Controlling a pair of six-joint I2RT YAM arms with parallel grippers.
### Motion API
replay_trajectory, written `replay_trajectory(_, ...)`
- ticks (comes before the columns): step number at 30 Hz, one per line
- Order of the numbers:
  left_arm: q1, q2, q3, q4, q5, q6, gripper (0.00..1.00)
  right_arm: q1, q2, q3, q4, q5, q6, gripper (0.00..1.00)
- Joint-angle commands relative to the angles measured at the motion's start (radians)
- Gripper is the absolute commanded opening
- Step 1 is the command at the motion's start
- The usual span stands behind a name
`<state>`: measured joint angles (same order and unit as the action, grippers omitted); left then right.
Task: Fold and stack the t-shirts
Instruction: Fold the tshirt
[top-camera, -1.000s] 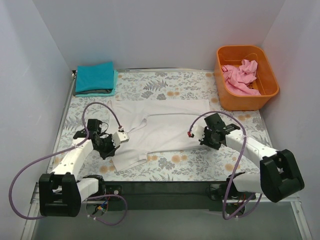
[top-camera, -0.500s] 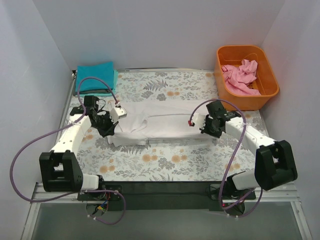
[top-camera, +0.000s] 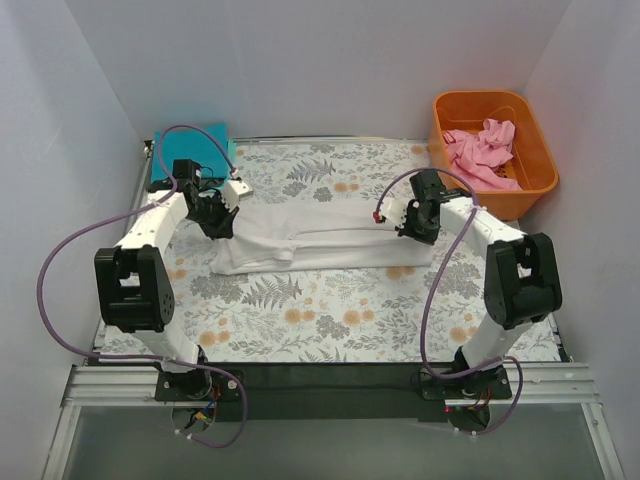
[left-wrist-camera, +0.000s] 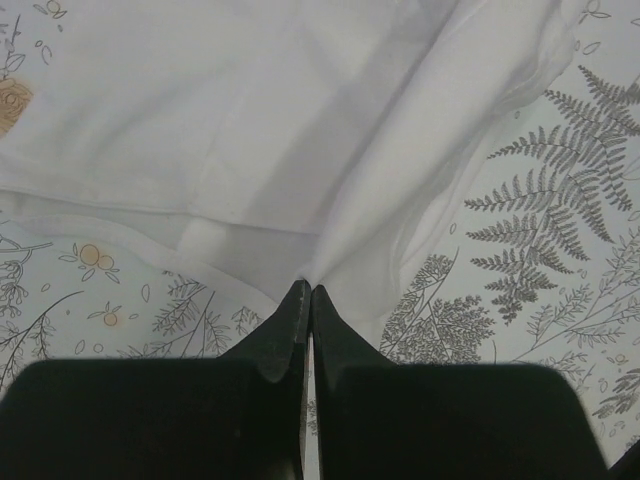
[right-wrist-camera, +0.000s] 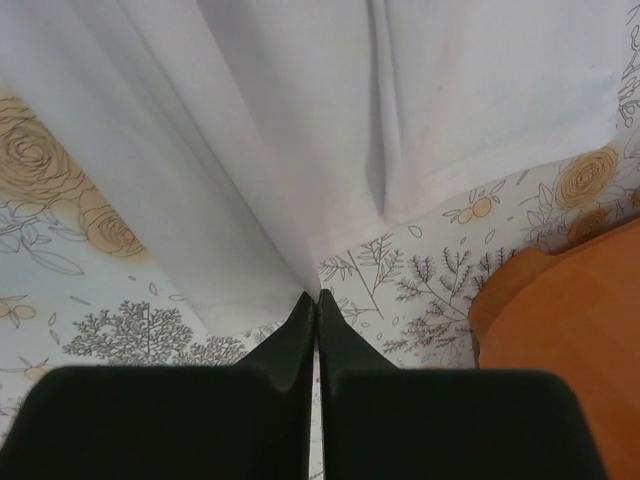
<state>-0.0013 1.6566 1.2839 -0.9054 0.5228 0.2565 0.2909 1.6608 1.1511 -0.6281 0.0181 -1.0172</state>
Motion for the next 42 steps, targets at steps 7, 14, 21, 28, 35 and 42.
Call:
replay_trajectory(7, 0.052, 0.126, 0.066, 0.117, 0.039, -0.048, 0.00, -0.053, 0.184, 0.174, -0.004, -0.056, -0.041, 0.01)
replay_trajectory(14, 0.052, 0.193, 0.077, 0.181, 0.046, -0.095, 0.00, -0.055, 0.275, 0.280, 0.001, -0.060, -0.011, 0.02)
replay_trajectory(21, 0.055, 0.158, 0.086, 0.175, 0.011, -0.128, 0.32, -0.053, 0.255, 0.269, -0.004, -0.023, 0.014, 0.59)
replay_trajectory(28, 0.029, 0.003, 0.025, 0.112, 0.001, -0.219, 0.41, -0.050, 0.116, 0.260, -0.038, -0.075, 0.127, 0.60)
replay_trajectory(35, 0.020, -0.063, -0.145, 0.161, -0.030, -0.492, 0.47, -0.050, 0.088, 0.217, -0.074, -0.119, 0.224, 0.47)
replay_trajectory(42, 0.020, -0.106, -0.281, 0.266, -0.052, -0.712, 0.47, -0.050, 0.073, 0.173, -0.076, -0.127, 0.252, 0.45)
